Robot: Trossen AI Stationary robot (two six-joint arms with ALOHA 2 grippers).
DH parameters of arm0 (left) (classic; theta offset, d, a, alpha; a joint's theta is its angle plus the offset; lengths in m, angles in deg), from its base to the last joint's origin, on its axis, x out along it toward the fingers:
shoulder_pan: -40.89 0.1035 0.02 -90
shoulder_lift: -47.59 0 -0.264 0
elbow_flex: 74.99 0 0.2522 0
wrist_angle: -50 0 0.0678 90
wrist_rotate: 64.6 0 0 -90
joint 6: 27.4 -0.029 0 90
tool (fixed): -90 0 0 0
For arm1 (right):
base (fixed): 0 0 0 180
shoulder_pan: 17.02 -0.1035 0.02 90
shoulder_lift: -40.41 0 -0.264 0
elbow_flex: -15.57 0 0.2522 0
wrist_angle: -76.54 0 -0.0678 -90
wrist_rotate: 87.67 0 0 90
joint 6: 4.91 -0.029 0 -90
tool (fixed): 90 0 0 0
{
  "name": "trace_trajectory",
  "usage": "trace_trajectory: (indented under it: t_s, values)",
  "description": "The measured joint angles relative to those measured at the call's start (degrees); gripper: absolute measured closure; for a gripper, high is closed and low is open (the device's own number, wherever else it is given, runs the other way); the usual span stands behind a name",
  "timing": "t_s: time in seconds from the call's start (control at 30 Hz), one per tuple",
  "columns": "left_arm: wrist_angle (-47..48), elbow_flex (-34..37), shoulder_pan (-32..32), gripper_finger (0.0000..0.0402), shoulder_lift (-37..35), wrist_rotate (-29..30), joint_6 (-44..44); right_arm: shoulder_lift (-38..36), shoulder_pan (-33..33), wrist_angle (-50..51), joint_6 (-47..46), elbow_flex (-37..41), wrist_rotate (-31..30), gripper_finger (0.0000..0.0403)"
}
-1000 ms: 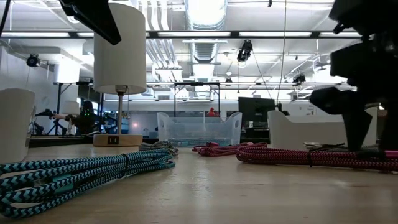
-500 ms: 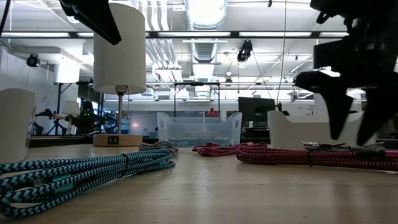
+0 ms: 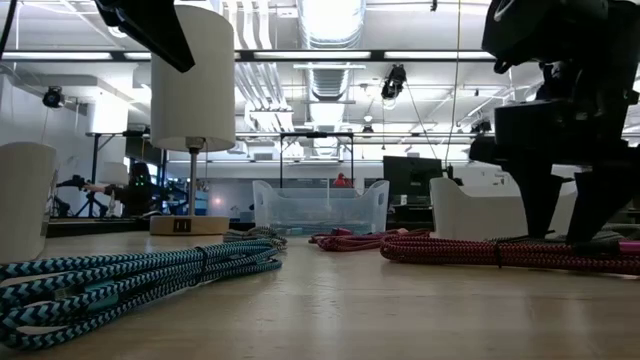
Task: Pick & Place USB Port
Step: Put the right white USB cable into the gray bin
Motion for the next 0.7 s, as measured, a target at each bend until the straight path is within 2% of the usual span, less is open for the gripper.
trace_trajectory:
  t_s: [0.3, 0.7]
  values:
    - [-0.1, 0.0, 0.0, 0.0274, 0.0, 0.0, 0.0, -2.6, 0.1, 0.5, -2.8, -0.3, 0.5, 0.0381]
    - [-2.1, 0.0, 0.0, 0.0274, 0.0, -0.1, 0.1, -13.8, 0.1, -1.6, -9.1, -0.8, 0.6, 0.0387]
